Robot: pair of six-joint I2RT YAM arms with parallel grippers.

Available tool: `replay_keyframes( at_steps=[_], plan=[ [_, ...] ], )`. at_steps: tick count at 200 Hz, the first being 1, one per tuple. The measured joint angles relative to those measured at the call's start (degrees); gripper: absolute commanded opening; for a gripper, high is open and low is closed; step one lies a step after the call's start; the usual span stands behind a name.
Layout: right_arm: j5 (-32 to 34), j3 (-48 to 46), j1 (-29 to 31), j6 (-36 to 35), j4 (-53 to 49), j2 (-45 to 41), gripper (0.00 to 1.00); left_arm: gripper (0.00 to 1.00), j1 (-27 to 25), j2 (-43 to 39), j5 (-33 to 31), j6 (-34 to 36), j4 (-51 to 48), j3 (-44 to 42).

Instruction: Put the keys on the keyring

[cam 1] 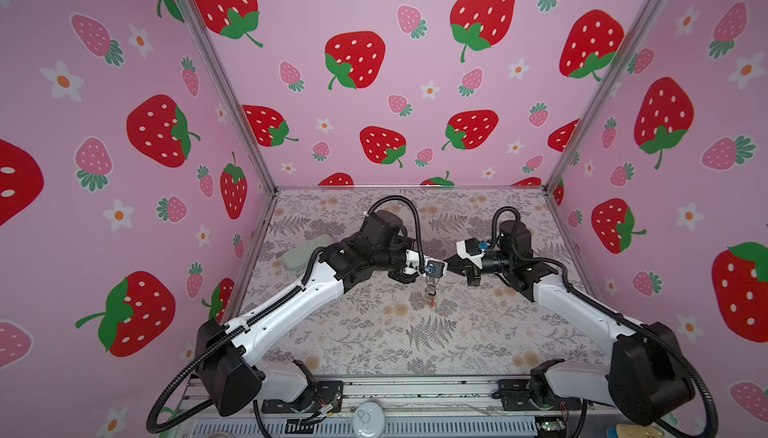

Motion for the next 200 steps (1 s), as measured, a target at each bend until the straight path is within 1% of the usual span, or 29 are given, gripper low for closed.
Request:
replay_keyframes(
  at_steps=[42, 71, 103, 148, 200],
  plan=[
    [-0.11, 0.02, 0.0, -0.98, -0.02, 0.79, 0.0, 0.0, 1.64, 1.81, 3.89, 0.2, -2.32, 1.97],
    [-0.15, 0.22, -0.11, -1.77, 0.0, 1.44, 0.0, 0.0, 2.23, 4.24, 6.82, 0.42, -5.16, 5.25],
    [-0.59, 0.83, -0.11, -2.12, -0.15, 2.14, 0.0, 0.0, 2.71, 5.27, 8.98, 1.95, -6.86, 6.51],
    [-2.03, 0.87, -0.09, -3.19, 0.0, 2.19, 0.0, 0.0, 2.91, 5.77, 10.51, 2.64, -8.52, 7.65],
    [-2.03, 0.87, -0.09, -4.61, -0.28, 2.34, 0.0, 0.0, 3.32, 7.13, 11.1, 3.5, -9.4, 8.83]
  ],
)
